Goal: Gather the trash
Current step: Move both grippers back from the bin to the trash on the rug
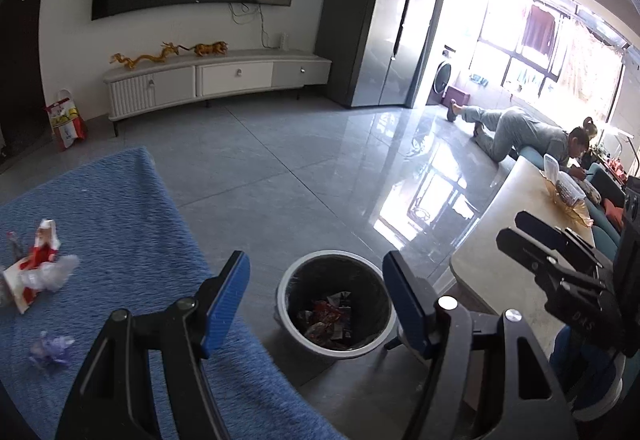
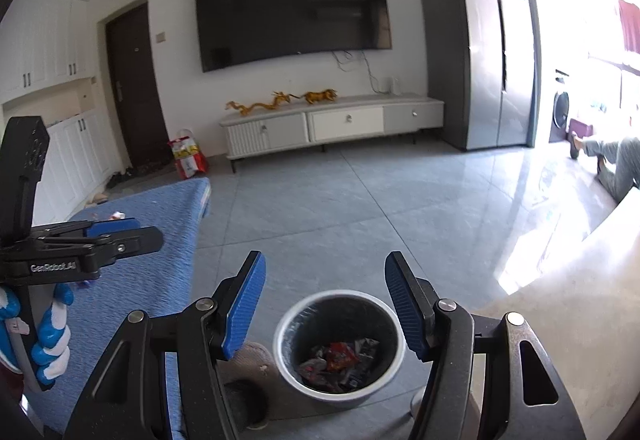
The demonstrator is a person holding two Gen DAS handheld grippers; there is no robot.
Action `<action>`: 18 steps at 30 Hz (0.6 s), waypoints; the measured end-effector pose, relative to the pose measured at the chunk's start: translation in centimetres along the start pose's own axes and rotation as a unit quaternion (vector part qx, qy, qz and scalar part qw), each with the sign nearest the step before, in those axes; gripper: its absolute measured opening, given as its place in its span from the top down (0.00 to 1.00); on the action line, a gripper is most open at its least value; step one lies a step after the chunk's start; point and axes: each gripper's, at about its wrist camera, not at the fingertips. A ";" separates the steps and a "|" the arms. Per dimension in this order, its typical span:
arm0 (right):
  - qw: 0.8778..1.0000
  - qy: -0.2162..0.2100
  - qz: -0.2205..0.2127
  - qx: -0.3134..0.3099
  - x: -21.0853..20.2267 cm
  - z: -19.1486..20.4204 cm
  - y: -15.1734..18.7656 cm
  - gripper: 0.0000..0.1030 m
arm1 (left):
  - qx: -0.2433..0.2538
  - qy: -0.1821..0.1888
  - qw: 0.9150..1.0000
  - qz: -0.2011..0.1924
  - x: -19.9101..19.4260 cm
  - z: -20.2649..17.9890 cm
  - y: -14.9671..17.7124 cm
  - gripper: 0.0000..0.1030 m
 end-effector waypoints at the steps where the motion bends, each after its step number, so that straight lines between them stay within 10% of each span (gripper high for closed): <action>1: 1.000 -0.004 -0.002 -0.004 -0.2 0.5 -0.2 0.41 | -0.003 -0.005 1.000 -0.005 -1.1 0.9 0.2 0.35; 18: 0.987 -0.151 0.039 -0.044 3.0 14.0 -1.5 0.41 | -0.095 -0.143 0.984 -0.046 -11.7 19.8 8.2 0.35</action>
Point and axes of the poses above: each gripper's, at about its wrist camera, not at the fingertips, and x roughly the way its jaws point, z to its left, y to its underside, and after that the axes turned 2 degrees about -z, right-handed
